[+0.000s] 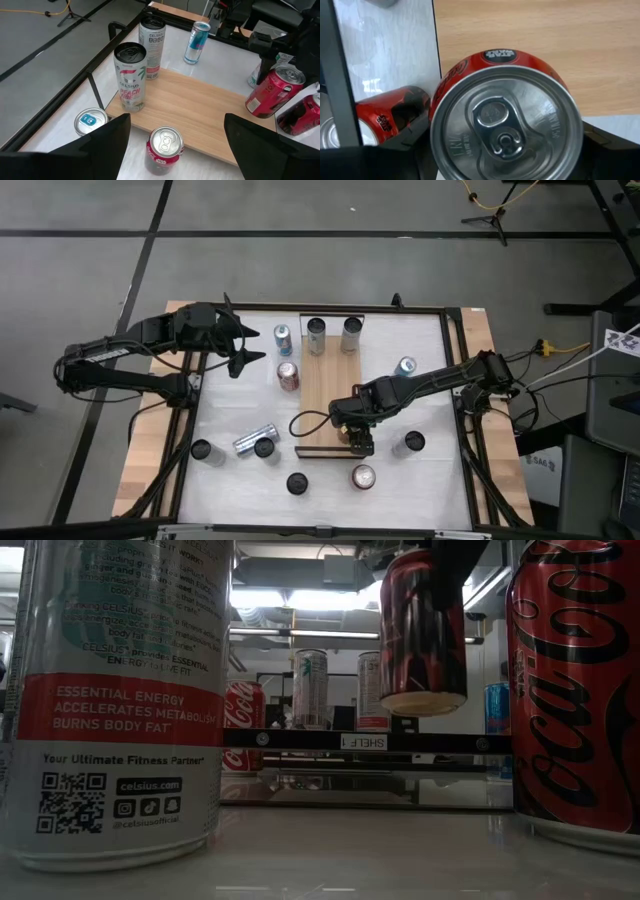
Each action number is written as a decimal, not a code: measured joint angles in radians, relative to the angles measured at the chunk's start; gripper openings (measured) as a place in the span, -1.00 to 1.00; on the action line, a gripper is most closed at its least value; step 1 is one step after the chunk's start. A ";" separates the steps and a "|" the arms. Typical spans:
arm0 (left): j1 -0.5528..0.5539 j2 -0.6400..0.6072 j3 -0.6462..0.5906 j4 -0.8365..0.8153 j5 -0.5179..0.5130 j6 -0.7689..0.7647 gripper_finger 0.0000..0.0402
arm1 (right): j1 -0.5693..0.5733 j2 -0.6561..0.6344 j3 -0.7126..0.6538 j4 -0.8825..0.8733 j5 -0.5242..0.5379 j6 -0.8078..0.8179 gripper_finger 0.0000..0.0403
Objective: Place canned beverage on shelf
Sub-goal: Put the red black soda can on the shelf
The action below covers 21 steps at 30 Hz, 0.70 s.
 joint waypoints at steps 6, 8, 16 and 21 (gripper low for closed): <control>0.000 0.000 0.000 0.000 0.000 0.001 0.56 | 0.000 0.000 0.000 0.000 0.009 0.001 0.44; 0.000 0.000 0.000 0.000 0.000 0.001 0.56 | 0.000 0.000 0.000 0.001 0.019 0.001 0.44; 0.000 0.000 0.000 0.000 0.000 0.004 0.56 | 0.000 0.000 0.000 -0.004 0.018 0.001 0.44; 0.000 0.000 0.000 0.000 0.000 0.003 0.56 | 0.000 0.000 0.000 -0.069 0.018 0.001 0.44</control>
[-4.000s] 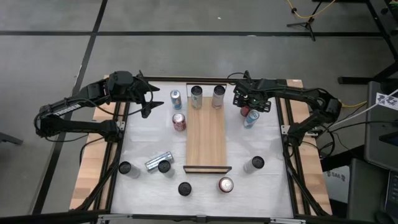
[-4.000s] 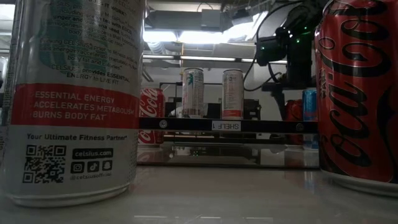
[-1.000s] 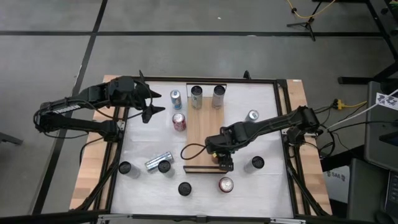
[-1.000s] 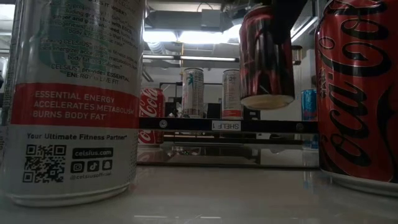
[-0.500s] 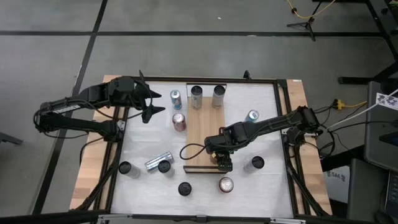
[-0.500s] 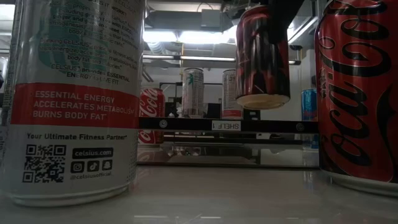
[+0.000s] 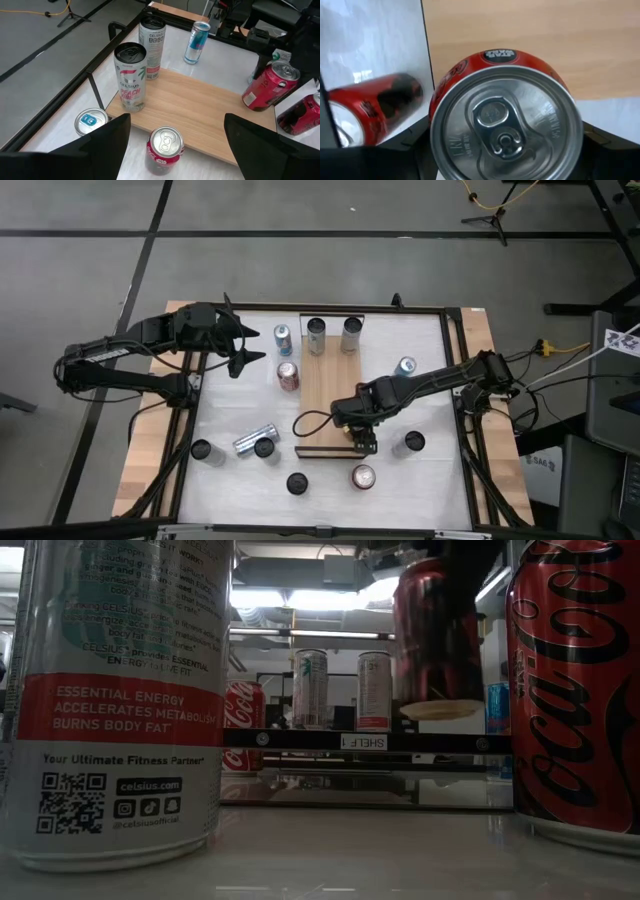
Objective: Place canned beverage on shelf
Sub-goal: Put the red black soda can on the shelf
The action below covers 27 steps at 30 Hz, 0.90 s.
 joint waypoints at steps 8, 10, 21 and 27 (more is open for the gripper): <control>0.000 0.000 0.000 0.000 0.000 0.000 0.56 | 0.000 0.000 0.000 0.003 0.007 -0.004 0.44; 0.000 0.000 0.000 0.000 0.000 0.000 0.56 | 0.000 0.000 0.000 0.006 0.017 -0.004 0.44; 0.000 0.000 0.000 0.000 0.000 -0.001 0.56 | 0.000 0.031 0.000 0.024 0.026 -0.028 0.44; 0.000 0.000 0.000 0.000 0.000 -0.002 0.56 | 0.000 0.037 0.000 0.027 0.024 -0.027 0.44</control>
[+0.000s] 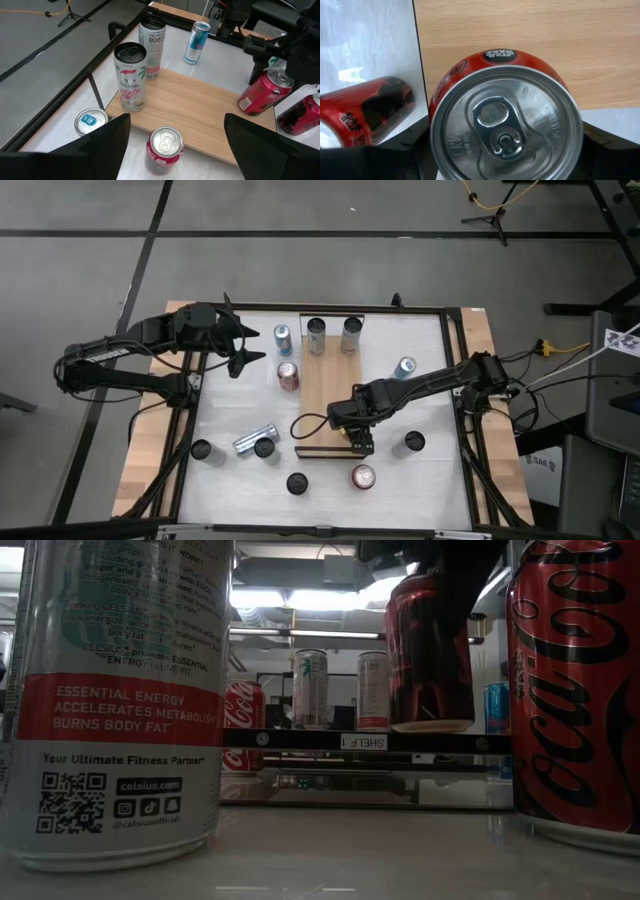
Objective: Place canned beverage on shelf
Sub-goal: Put the red black soda can on the shelf
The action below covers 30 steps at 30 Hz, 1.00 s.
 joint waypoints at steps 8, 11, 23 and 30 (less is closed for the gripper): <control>0.000 0.000 0.000 0.000 0.000 0.001 0.56 | 0.000 0.000 0.000 0.002 0.000 0.001 0.44; 0.000 0.000 0.000 0.000 0.000 0.001 0.56 | 0.000 0.000 0.000 0.002 0.000 0.001 0.44; 0.000 0.000 0.000 0.000 0.000 0.001 0.56 | -0.001 0.000 0.000 0.002 -0.053 0.002 0.44; 0.000 0.000 0.000 0.000 0.000 0.001 0.56 | -0.001 0.000 0.000 0.002 -0.053 0.002 0.44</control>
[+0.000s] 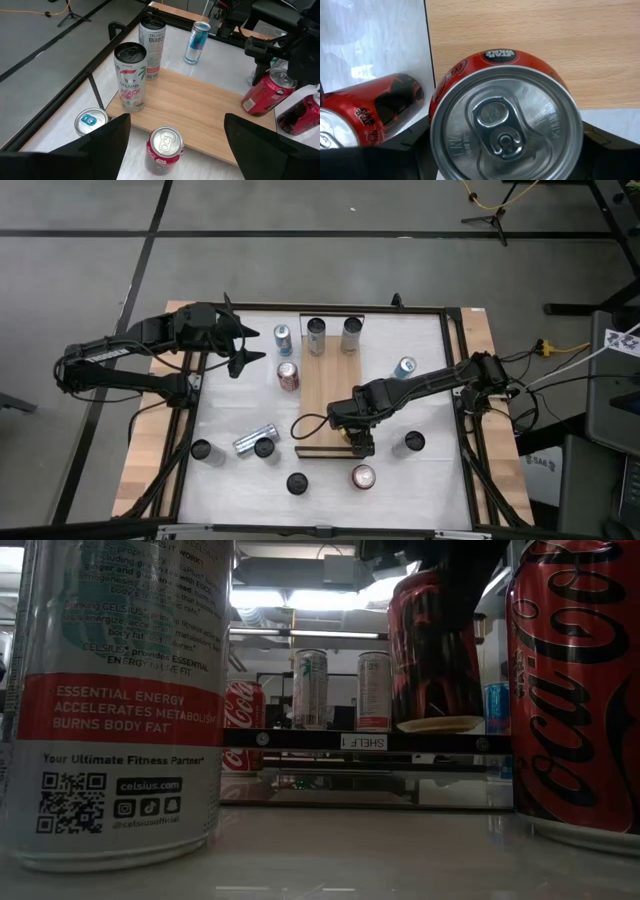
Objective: Place canned beverage on shelf
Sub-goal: Put the red black soda can on the shelf
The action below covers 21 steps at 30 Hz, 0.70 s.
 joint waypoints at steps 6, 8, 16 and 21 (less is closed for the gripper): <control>0.000 0.000 0.000 0.000 0.000 0.000 0.56 | 0.000 0.000 0.000 0.000 0.000 0.000 0.56; 0.000 0.000 0.000 0.000 0.000 0.000 0.56 | 0.000 0.000 0.000 0.001 0.000 0.000 0.66; 0.000 0.000 0.000 0.000 0.000 0.001 0.56 | 0.000 0.000 0.000 0.003 0.000 0.000 0.90; 0.000 0.000 0.000 0.000 0.000 0.001 0.56 | 0.000 0.000 0.002 -0.002 0.000 0.000 0.91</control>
